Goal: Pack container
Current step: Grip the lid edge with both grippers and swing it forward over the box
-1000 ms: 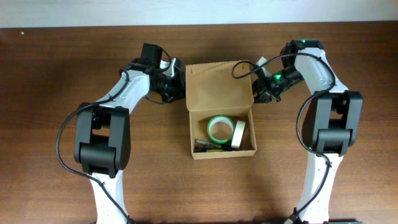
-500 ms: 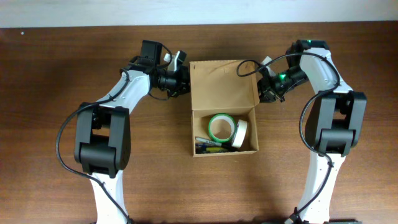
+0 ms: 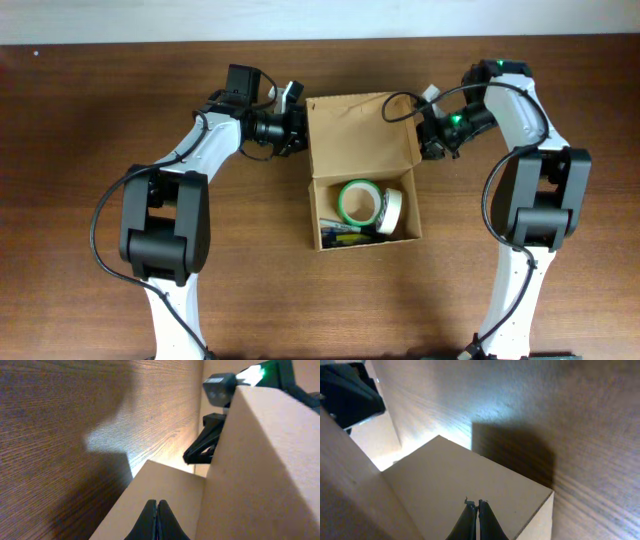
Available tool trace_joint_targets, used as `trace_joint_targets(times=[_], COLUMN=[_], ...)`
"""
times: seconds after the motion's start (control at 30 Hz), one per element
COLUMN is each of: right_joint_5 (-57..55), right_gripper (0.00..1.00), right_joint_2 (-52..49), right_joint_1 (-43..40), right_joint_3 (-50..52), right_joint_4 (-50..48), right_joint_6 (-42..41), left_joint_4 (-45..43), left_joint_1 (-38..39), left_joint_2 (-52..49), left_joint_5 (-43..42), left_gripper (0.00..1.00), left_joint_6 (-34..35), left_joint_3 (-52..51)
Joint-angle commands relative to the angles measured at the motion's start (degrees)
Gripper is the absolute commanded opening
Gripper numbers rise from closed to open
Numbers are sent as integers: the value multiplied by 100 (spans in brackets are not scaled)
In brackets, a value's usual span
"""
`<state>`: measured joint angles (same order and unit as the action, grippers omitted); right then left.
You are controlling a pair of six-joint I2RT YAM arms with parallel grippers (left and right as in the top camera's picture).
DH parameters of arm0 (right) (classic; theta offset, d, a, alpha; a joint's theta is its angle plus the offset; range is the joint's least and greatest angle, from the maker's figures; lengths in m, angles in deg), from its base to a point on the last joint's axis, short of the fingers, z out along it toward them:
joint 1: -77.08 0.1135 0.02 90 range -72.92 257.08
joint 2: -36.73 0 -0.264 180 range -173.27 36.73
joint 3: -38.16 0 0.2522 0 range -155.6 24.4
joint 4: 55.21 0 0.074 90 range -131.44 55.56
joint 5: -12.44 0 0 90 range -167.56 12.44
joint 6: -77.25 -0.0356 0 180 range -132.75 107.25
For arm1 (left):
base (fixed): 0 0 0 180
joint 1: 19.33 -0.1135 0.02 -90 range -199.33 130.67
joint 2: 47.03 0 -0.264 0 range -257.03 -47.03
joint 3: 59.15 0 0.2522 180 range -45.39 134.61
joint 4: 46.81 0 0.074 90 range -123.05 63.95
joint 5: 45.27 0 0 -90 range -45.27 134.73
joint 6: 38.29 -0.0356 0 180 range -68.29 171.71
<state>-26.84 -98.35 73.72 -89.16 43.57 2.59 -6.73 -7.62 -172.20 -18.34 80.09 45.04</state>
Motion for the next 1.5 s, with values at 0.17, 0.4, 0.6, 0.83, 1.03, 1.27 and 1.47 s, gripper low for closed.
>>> trace_joint_targets(times=[0.17,0.4,0.6,0.83,1.03,1.27,1.47], right_joint_5=[269,264,262,223,321,-326,-2291], right_gripper=[5,13,13,12,12,13,14], right_joint_2=[-26,-26,-26,31,437,1384,2096], right_joint_1=[-186,-205,-197,-201,-201,-151,76], right_joint_3=[-789,-911,-914,-914,-916,-916,-916], right_joint_4=[-4,131,507,1235,1235,1235,1235], right_joint_6=[66,55,111,195,118,4,-210], left_joint_4=[-26,-24,-22,-22,-15,4,802], left_joint_1=[50,50,50,57,116,457,791], left_joint_2=[-39,-39,-39,-39,-39,-24,328], left_joint_5=[-249,-227,-258,-964,-1700,-2350,-474], left_gripper=[2,2,2,2,2,2,2], left_joint_6=[26,28,26,28,28,-151,-999], left_joint_3=[133,133,133,133,133,133,133])
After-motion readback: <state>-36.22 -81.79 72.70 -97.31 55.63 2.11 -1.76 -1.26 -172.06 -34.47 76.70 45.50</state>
